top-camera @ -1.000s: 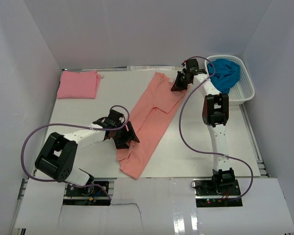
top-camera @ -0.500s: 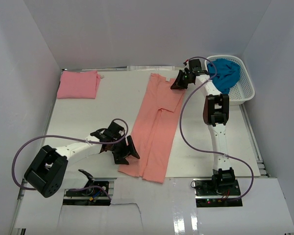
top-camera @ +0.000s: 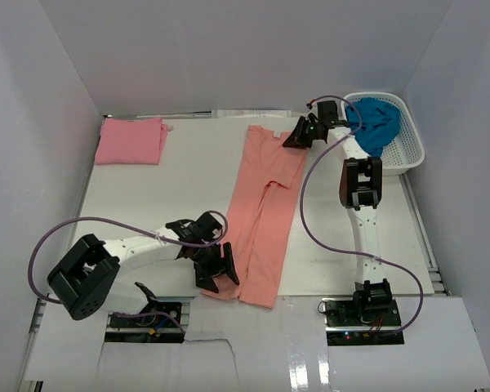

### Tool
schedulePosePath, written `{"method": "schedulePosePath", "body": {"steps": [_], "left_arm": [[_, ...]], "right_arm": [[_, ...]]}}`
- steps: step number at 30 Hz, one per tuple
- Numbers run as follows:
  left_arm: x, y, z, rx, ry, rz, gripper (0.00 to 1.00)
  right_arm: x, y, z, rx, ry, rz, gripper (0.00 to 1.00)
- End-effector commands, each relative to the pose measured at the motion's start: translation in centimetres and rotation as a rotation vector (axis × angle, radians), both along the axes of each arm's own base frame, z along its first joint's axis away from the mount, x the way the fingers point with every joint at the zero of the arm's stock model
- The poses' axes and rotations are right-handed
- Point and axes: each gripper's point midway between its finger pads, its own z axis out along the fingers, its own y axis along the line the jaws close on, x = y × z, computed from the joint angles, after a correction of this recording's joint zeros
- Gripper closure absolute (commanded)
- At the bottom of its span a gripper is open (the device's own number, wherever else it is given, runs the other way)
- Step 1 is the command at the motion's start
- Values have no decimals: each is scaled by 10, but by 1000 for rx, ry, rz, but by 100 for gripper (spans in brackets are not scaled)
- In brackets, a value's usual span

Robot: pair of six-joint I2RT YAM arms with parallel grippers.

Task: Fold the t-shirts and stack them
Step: Rotate the tshirt 90 degrees

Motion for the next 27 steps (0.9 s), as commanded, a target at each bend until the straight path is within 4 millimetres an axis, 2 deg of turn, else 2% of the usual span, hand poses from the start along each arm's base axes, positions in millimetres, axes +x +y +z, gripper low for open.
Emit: {"method": "schedulePosePath", "body": {"steps": [1, 2, 3, 4, 5, 6, 7, 8, 9, 10, 11, 12, 13, 14, 15, 16, 17, 18, 19, 20, 21, 22, 23, 24, 25, 26, 27], "left_arm": [[0, 25, -4, 194, -7, -27, 20], [5, 38, 2, 277, -21, -46, 19], [35, 25, 25, 263, -114, -37, 18], [57, 30, 34, 292, -169, -5, 18], [68, 34, 46, 302, -196, -19, 18], [84, 34, 58, 297, -236, -7, 18], [117, 32, 85, 265, -313, 43, 17], [134, 41, 97, 294, -355, 63, 17], [155, 54, 103, 323, -380, 72, 17], [182, 51, 133, 301, -461, 94, 17], [199, 63, 143, 362, -506, 111, 17], [217, 69, 146, 388, -530, 92, 17], [230, 66, 156, 379, -576, 69, 16], [251, 50, 179, 309, -664, 49, 16], [260, 41, 183, 275, -697, 14, 16], [269, 29, 177, 236, -709, -60, 16], [285, 13, 188, 171, -768, -75, 16], [287, -6, 189, 72, -770, -120, 16], [294, -16, 189, 32, -794, -152, 17], [309, -27, 176, 11, -791, -165, 18], [317, -42, 188, -54, -815, -185, 21], [324, -52, 188, -89, -819, -204, 23], [333, -62, 168, -105, -785, -234, 25], [339, -80, 189, -192, -822, -264, 25], [343, -91, 190, -232, -831, -289, 26], [349, -101, 172, -252, -807, -319, 26], [350, -118, 190, -324, -843, -356, 26]], "right_arm": [[13, -5, 10, 13, -79, -1, 92], [5, -5, 5, 16, -69, 7, 92], [4, -3, 19, 29, -103, 18, 92], [8, -3, 56, 32, -198, 24, 92], [2, -4, 59, 26, -201, 30, 92], [0, -5, 74, 23, -229, 38, 92], [-2, -6, 85, 20, -249, 41, 92], [-10, -9, 107, 14, -281, 47, 92], [-16, -10, 118, 12, -297, 51, 92], [-23, -12, 148, 11, -346, 53, 92], [-29, -13, 156, -2, -367, 61, 92], [-41, -17, 147, -17, -340, 61, 92], [-52, -20, 174, -25, -386, 56, 92], [-60, -23, 177, -38, -393, 51, 92], [-68, -27, 179, -54, -393, 38, 92], [-89, -30, 183, -60, -379, 32, 92], [-101, -31, 182, -64, -364, 33, 92], [-115, -32, 179, -73, -343, 31, 92], [-141, -35, 178, -89, -319, 27, 92], [-158, -28, 172, -108, -301, 46, 92], [-174, -31, 164, -160, -275, 41, 92], [-201, -31, 157, -190, -253, 49, 92], [-220, -20, 148, -223, -237, 79, 92], [-237, -15, 142, -228, -214, 101, 92], [-263, -12, 127, -229, -175, 122, 92], [-283, 3, 119, -216, -154, 173, 92], [-297, 10, 119, -198, -157, 188, 92]]}}
